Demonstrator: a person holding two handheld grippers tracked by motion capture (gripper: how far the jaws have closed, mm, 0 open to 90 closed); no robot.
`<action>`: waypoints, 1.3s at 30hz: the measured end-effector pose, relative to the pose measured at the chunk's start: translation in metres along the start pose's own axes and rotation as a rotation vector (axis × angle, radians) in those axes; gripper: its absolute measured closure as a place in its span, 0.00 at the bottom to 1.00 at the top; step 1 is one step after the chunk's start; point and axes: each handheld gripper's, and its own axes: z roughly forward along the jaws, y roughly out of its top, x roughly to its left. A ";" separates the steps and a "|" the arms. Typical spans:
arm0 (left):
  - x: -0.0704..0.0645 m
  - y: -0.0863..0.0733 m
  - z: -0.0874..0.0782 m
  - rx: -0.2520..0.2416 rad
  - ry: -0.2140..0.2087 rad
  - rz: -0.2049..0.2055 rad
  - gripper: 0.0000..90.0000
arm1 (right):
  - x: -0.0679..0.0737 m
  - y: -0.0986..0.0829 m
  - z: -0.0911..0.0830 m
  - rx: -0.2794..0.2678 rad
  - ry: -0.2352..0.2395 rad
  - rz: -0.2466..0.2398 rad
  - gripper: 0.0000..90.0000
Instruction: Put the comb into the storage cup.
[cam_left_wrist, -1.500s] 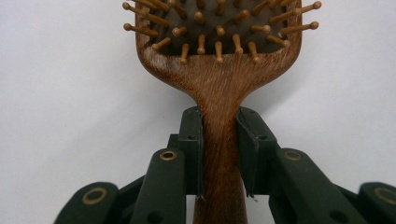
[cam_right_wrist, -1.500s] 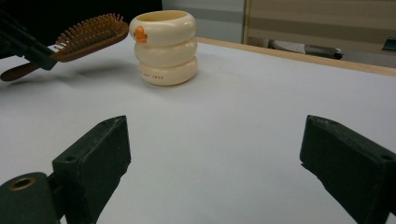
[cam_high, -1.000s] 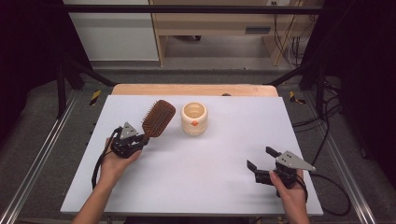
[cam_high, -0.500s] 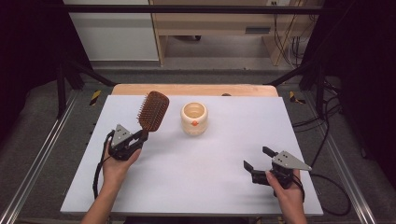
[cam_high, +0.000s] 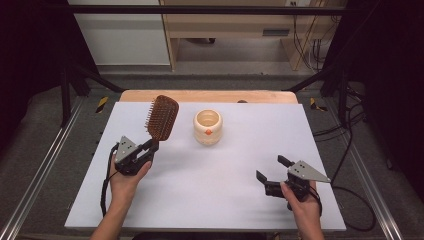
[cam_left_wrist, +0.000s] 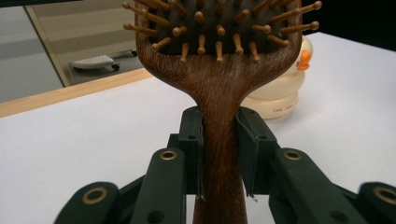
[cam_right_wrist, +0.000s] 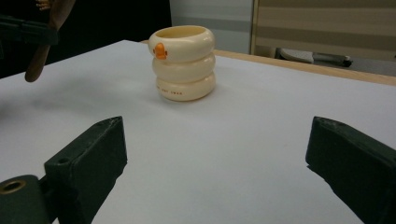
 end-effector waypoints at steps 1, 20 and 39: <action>0.000 0.000 0.000 -0.002 -0.007 -0.001 0.81 | 0.003 0.001 0.002 -0.004 0.003 0.000 0.06; -0.019 0.005 0.000 -0.044 -0.051 0.011 0.81 | 0.048 0.051 0.052 -0.046 0.045 0.029 0.07; -0.037 0.006 0.002 -0.060 -0.091 0.025 0.81 | 0.092 0.101 0.103 -0.093 0.150 0.098 0.07</action>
